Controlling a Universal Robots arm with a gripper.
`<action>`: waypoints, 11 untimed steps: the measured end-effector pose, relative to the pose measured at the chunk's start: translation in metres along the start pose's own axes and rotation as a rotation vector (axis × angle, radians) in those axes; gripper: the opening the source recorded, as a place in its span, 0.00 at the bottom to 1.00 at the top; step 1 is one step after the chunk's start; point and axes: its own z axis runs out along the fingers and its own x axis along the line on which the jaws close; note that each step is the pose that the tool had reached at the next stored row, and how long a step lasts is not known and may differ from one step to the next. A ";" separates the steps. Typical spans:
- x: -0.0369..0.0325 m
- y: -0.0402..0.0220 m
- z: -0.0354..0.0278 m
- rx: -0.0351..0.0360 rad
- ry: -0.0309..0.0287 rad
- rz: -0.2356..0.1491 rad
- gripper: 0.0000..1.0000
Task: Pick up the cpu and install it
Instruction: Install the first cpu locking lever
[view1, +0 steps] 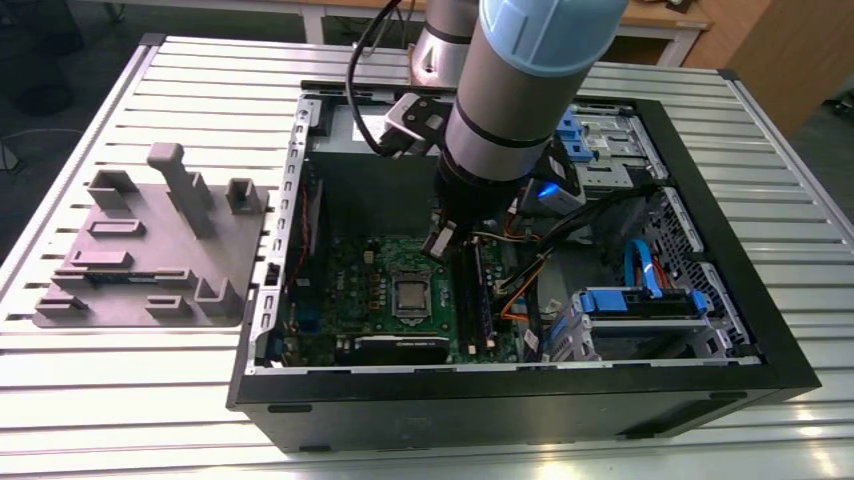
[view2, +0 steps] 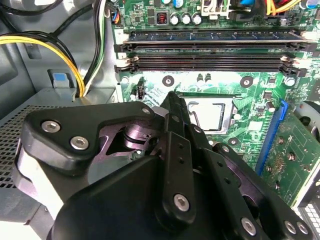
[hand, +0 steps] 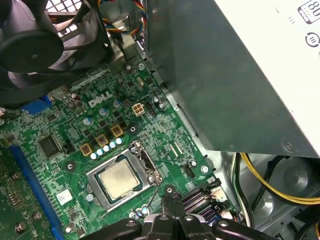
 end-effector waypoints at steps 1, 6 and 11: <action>0.0000 0.0000 0.0000 0.0000 0.0000 0.000 0.10; 0.0000 0.0000 0.0000 0.0000 0.0000 0.000 0.10; 0.0000 0.0000 0.0000 0.0000 -0.0001 0.000 0.10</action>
